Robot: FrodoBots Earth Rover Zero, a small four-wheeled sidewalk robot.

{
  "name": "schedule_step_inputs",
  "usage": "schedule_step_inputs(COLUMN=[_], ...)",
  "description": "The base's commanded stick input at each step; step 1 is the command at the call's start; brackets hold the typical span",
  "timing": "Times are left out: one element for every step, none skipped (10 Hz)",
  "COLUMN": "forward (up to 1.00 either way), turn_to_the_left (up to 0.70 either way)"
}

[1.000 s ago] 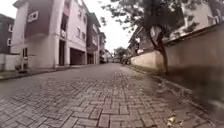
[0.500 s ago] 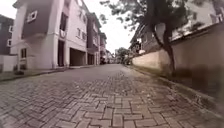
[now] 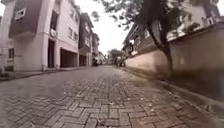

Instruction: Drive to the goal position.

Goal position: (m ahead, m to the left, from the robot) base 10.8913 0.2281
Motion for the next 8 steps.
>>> schedule_step_inputs(forward=[0.69, 0.69, 0.69, 0.69, 0.69, 0.69, 0.69, 0.69], turn_to_the_left=[0.03, 0.03, 0.03, 0.03, 0.03, 0.03, 0.03, 0.03])
